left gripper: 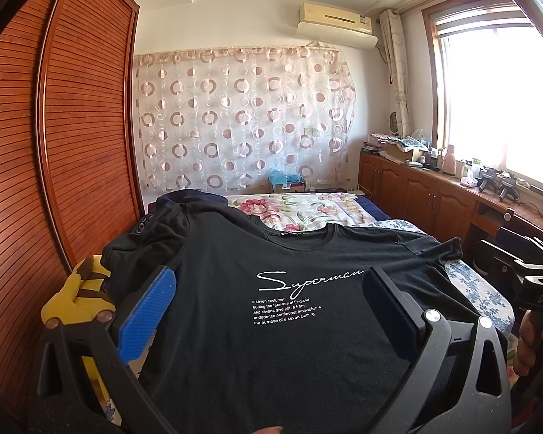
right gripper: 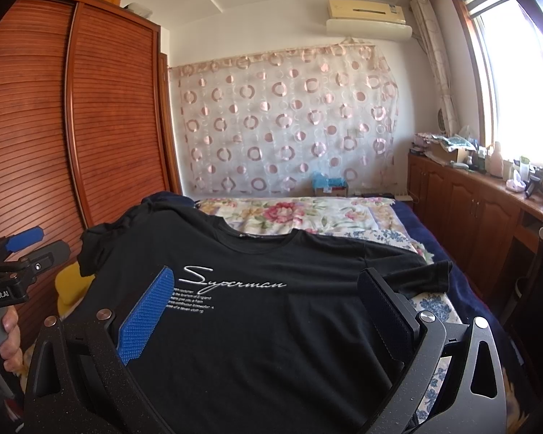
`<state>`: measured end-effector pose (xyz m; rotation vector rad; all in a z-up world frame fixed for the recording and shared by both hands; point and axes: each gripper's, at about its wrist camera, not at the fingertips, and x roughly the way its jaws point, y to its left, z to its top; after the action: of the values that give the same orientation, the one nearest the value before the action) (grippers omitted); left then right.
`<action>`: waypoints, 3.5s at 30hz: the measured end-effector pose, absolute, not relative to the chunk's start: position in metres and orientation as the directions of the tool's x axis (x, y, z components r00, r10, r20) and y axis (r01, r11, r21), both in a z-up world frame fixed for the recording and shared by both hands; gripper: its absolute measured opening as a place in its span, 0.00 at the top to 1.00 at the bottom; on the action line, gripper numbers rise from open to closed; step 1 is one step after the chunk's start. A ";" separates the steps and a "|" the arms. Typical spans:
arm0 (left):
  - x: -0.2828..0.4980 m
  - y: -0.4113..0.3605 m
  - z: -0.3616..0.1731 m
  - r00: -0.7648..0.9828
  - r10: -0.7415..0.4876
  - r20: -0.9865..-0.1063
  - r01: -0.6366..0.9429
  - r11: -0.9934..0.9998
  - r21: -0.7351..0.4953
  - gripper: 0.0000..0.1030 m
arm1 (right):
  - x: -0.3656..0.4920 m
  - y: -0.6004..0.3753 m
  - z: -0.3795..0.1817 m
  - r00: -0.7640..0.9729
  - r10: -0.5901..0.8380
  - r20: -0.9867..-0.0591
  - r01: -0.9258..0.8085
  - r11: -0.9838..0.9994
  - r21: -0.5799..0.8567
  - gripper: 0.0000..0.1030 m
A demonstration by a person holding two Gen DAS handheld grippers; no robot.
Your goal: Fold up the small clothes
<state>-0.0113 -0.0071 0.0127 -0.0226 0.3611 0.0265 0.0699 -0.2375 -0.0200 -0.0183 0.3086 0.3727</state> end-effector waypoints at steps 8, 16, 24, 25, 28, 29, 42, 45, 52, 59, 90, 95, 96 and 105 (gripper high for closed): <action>-0.011 -0.007 0.013 0.935 0.022 -0.354 -0.030 0.999 -0.017 0.00 | 0.070 -0.236 -0.018 0.885 0.356 -0.300 -0.362 0.931 0.039 0.00; -0.011 -0.008 0.013 0.935 0.023 -0.353 -0.030 0.999 -0.015 0.00 | 0.070 -0.237 -0.020 0.885 0.356 -0.300 -0.361 0.932 0.038 0.00; -0.005 0.002 0.002 0.924 0.043 -0.380 -0.052 0.999 -0.014 0.00 | 0.076 -0.212 -0.028 0.860 0.380 -0.340 -0.388 0.920 0.046 0.00; -0.002 0.006 -0.002 0.920 0.046 -0.390 -0.058 0.998 -0.017 0.00 | 0.078 -0.207 -0.032 0.854 0.386 -0.350 -0.396 0.917 0.045 0.00; 0.004 0.019 -0.011 0.908 0.061 -0.414 -0.078 0.997 -0.023 0.00 | 0.086 -0.200 -0.044 0.844 0.380 -0.379 -0.395 0.918 0.041 0.00; 0.006 0.024 -0.014 0.904 0.069 -0.422 -0.086 0.996 -0.023 0.00 | 0.089 -0.197 -0.046 0.840 0.377 -0.389 -0.394 0.918 0.039 0.00; 0.037 0.101 -0.025 0.869 0.153 -0.471 -0.165 0.986 0.016 0.00 | 0.125 -0.197 -0.092 0.769 0.409 -0.491 -0.444 0.895 0.050 0.00; 0.044 0.120 -0.022 0.866 0.151 -0.477 -0.166 0.986 0.011 0.00 | 0.130 -0.194 -0.089 0.768 0.417 -0.486 -0.456 0.889 0.042 0.00; 0.067 0.155 -0.017 0.854 0.127 -0.505 -0.132 0.991 0.027 0.00 | 0.142 -0.183 -0.082 0.756 0.443 -0.482 -0.490 0.871 0.033 0.00; 0.101 0.172 -0.011 0.833 0.126 -0.538 -0.099 0.992 0.080 0.27 | 0.147 -0.168 -0.089 0.733 0.464 -0.498 -0.517 0.855 0.036 0.00; 0.132 0.176 0.033 0.806 0.170 -0.567 -0.075 0.980 0.186 1.00 | 0.149 -0.169 -0.107 0.711 0.459 -0.532 -0.510 0.858 0.059 0.00; 0.142 0.128 0.057 0.832 0.087 -0.549 0.022 0.982 0.188 1.00 | 0.150 -0.174 -0.106 0.716 0.458 -0.527 -0.504 0.861 0.064 0.00; 0.150 0.115 0.060 0.830 0.069 -0.553 0.046 0.980 0.192 1.00 | 0.150 -0.174 -0.106 0.717 0.457 -0.527 -0.502 0.862 0.065 0.00; 0.201 0.051 0.064 0.792 -0.079 -0.605 0.199 0.971 0.134 0.93 | 0.149 -0.192 -0.100 0.732 0.441 -0.519 -0.473 0.877 0.078 0.00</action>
<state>0.2013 0.0512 0.0636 0.1949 0.6396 -0.1507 0.1491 -0.1922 -0.1003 -0.0607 0.5558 0.5036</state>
